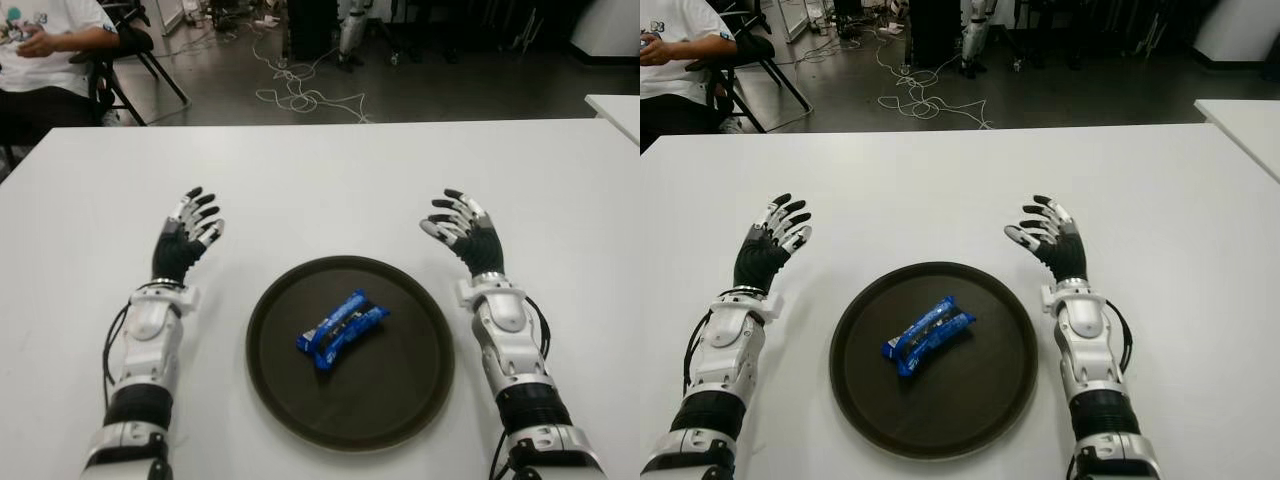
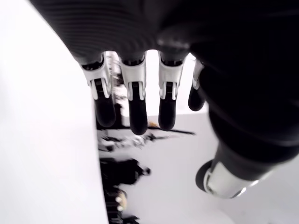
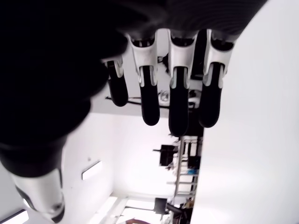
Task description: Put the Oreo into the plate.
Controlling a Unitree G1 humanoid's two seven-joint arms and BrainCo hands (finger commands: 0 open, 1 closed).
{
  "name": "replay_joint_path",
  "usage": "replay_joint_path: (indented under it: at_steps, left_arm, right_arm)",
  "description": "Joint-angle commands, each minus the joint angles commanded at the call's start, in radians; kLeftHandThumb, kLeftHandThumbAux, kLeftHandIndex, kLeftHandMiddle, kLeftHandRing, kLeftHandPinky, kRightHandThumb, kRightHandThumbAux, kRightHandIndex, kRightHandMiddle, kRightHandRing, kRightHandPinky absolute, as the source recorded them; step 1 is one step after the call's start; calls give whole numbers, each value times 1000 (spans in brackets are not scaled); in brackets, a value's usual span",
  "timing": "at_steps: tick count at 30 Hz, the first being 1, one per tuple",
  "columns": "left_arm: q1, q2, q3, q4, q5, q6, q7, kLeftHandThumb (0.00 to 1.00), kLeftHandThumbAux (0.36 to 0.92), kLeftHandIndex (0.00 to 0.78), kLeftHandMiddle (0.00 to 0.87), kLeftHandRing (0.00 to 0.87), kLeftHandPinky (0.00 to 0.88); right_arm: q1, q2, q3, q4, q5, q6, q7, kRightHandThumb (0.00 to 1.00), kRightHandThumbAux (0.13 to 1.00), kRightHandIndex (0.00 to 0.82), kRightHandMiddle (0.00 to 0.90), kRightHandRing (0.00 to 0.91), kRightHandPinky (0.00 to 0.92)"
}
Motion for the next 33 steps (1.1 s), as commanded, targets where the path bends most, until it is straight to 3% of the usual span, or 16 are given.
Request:
replay_joint_path:
  at_steps: [10,20,33]
  left_arm:
    - [0,-16,17,5,-10,-13,28,111,775,116,191,178,200]
    - [6,-7,23,-12,-12,-9,35,108,761,106,193,179,173]
    - [6,9,27,-13,-1,-43,25,111,757,97,180,160,140]
  right_arm:
    - [-12,-14,-17,29,14,-62,1,0,701,226,304,339,380]
    - [6,-24,-50,-50,42,-56,8,0,709,208,292,321,353]
    - [20,-25,-42,-82,4,-58,-15,0,704,193,287,310,335]
